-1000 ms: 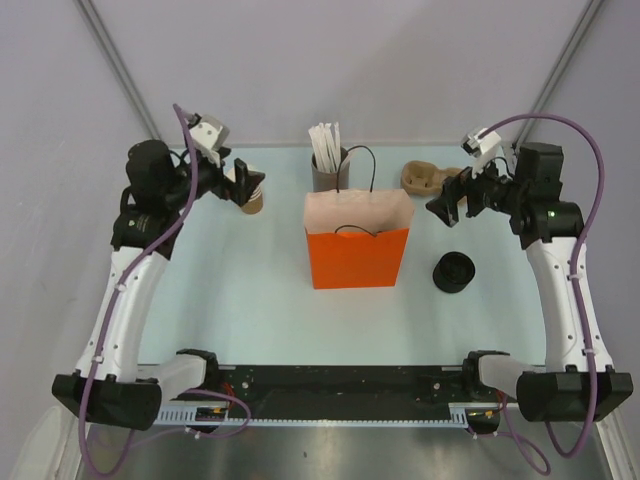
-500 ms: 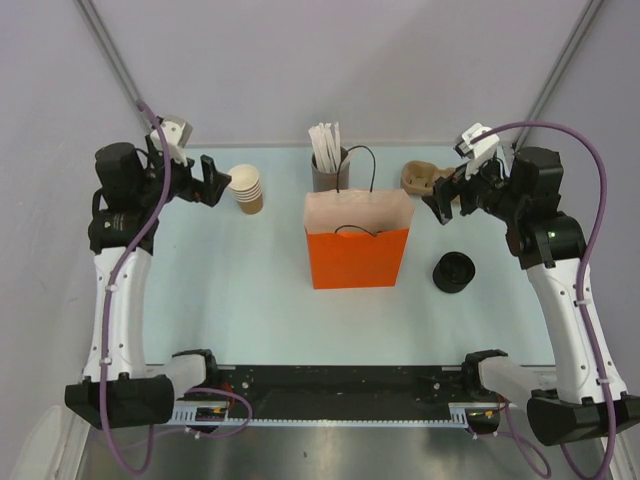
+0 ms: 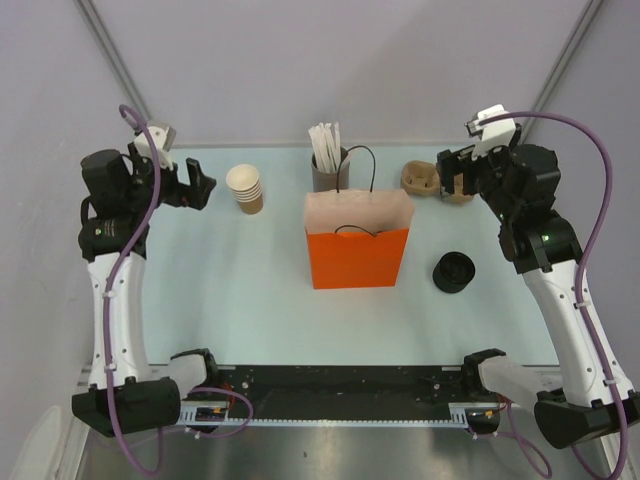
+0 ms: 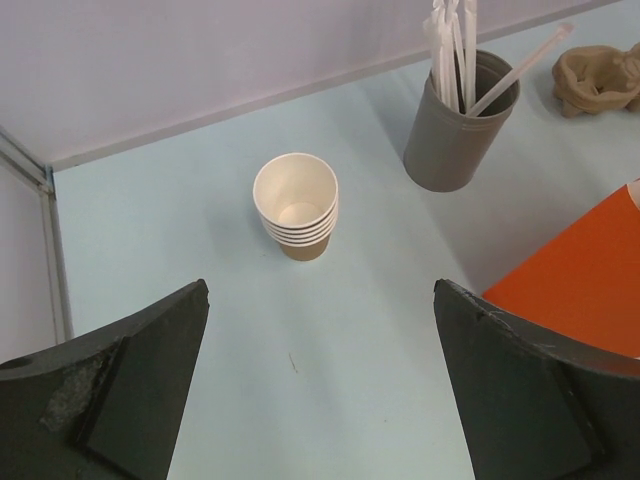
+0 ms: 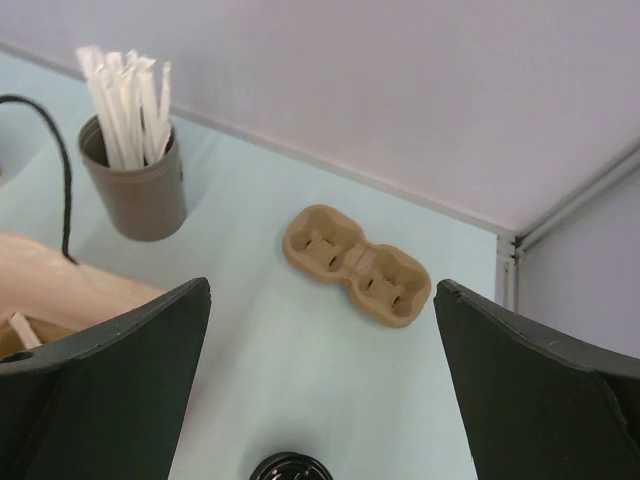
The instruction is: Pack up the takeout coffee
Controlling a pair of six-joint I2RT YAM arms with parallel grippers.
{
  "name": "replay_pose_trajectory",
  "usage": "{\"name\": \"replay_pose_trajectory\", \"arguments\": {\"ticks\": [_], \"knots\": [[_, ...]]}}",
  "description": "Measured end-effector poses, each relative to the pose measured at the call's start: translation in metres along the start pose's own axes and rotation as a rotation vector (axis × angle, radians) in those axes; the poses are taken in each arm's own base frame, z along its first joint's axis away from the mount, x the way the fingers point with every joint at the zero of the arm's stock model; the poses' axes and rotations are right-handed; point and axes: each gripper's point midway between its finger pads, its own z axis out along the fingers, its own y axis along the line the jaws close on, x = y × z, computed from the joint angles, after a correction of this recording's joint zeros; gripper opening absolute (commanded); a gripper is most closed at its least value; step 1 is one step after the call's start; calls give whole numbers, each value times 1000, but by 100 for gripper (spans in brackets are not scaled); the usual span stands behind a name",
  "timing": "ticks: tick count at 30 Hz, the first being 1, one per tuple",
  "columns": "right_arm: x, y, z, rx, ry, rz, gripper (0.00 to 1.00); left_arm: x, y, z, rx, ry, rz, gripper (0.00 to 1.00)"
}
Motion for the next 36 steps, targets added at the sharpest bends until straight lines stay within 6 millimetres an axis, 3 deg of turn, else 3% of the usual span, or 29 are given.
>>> {"name": "replay_pose_trajectory", "arguments": {"ticks": [11,19,27,32,36], "knots": [[-13,-35,-2,207,-44,59,100,-4,4,-22,-98,-58,47,100],[-13,-41,-4,247,-45,78,100,-8,18,-26,-177,-51,32,99],[-21,-34,-8,226,-52,71,100,-76,22,-57,-254,-178,112,99],[-60,-41,-23,252,-116,55,100,-113,25,-84,-327,-246,162,99],[-95,-54,-45,310,-189,42,100,-126,25,-99,-362,-269,183,100]]}}
